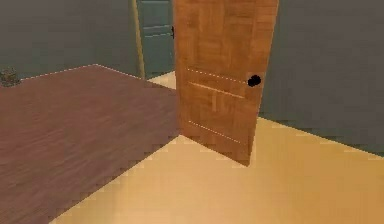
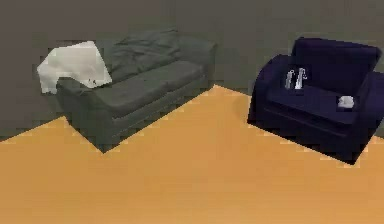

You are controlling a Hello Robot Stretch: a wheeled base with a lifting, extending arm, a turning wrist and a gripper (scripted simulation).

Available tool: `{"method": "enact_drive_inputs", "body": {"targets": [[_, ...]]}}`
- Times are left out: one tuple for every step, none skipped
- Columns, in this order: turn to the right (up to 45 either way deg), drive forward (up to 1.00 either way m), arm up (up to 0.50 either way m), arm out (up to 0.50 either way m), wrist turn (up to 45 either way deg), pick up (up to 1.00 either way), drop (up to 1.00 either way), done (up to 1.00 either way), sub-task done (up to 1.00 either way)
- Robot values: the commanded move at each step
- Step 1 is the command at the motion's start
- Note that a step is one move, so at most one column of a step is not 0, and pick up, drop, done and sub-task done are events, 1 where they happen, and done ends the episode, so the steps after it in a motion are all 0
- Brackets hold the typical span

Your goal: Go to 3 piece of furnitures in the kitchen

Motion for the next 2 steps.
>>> {"method": "enact_drive_inputs", "body": {"targets": [[0.0,0.45,0.0,0.0,0.0,0.0,0.0,0.0,0.0],[-21.0,0.0,0.0,0.0,0.0,0.0,0.0,0.0,0.0]]}}
